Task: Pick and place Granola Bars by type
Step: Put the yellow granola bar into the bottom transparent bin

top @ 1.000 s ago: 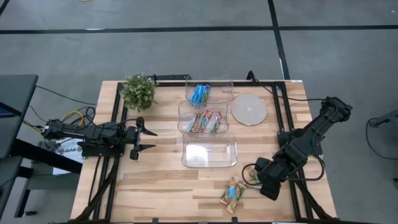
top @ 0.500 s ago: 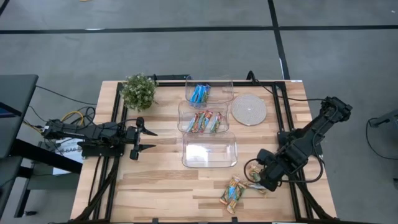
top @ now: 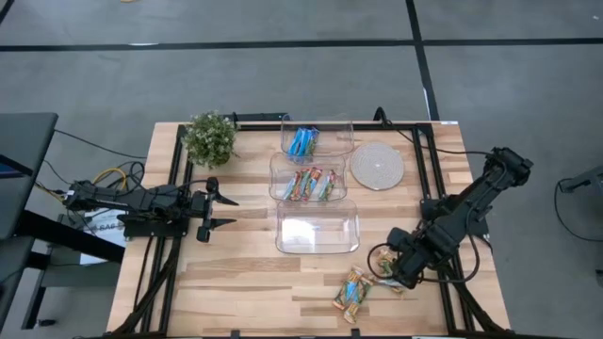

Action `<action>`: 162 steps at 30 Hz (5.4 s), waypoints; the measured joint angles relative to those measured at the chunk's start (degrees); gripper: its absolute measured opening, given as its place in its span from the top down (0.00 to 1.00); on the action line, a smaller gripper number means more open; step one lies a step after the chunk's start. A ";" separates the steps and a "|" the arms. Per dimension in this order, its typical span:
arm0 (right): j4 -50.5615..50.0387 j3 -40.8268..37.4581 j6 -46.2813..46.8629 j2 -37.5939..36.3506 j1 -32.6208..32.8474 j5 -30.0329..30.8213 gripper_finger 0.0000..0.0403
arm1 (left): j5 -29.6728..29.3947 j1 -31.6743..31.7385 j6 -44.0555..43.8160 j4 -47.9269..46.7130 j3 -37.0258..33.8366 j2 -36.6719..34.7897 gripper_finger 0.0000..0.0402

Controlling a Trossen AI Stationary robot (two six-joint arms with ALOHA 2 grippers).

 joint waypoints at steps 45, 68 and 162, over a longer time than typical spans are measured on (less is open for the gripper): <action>27.50 -17.48 -4.53 12.81 -2.23 -4.39 0.68 | 0.00 0.02 -0.01 -0.01 0.00 0.01 0.45; 27.52 -17.70 11.07 -0.34 -2.32 3.18 0.84 | 0.00 0.00 -0.02 0.01 0.01 0.02 0.45; 42.15 23.81 10.14 30.37 -31.15 9.35 0.84 | 0.00 0.00 0.00 0.00 0.00 -0.02 0.45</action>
